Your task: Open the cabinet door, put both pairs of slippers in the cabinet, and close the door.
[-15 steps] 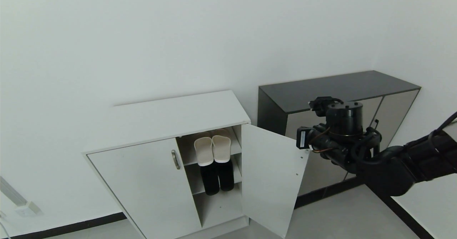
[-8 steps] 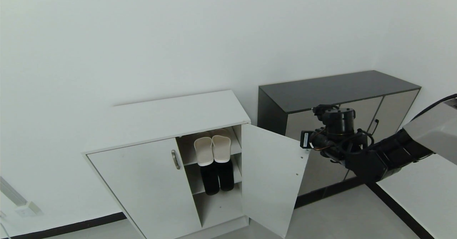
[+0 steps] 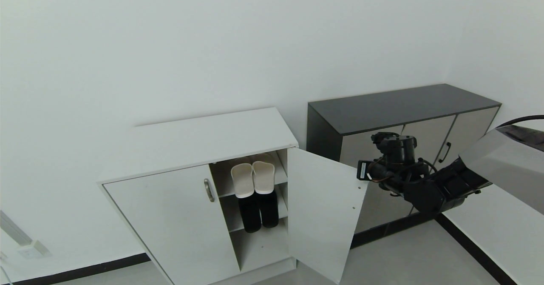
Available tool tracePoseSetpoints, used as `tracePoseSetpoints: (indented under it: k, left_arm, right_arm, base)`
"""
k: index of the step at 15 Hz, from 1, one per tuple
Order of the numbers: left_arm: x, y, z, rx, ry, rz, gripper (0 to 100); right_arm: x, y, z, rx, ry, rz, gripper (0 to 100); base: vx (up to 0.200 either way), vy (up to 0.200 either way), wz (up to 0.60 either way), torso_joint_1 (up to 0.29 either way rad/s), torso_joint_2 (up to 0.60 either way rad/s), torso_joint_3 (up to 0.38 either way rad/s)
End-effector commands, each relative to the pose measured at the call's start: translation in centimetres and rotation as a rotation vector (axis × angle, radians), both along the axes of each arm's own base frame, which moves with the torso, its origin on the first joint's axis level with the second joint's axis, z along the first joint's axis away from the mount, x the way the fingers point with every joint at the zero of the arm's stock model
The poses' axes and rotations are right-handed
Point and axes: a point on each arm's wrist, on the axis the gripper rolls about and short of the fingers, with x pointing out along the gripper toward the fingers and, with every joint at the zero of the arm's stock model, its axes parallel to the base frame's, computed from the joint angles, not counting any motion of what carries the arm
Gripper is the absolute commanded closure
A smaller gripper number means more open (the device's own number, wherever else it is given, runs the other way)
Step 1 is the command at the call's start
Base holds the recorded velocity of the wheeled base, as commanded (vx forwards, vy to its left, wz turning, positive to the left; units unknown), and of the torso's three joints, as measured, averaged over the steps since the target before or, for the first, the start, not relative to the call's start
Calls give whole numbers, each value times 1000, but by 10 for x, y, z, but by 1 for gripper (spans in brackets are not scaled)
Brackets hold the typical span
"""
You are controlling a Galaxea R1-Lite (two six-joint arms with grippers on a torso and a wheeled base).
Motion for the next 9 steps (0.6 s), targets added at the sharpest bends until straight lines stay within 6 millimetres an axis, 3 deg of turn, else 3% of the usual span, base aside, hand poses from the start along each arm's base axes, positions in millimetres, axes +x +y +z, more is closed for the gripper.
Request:
tracePoseSetpoints:
  k: [1,9]
  left_arm:
    - [0,0,0,-2,1,1,100]
    - [0,0,0,0,1,1,100]
  right_arm:
    - [2,-1,-5,-4,9,-1,100]
    - [0,1,-8,-14,36,5,100]
  base:
    - [0,0,0,0,0,0]
    - [0,0,0,0,0,0]
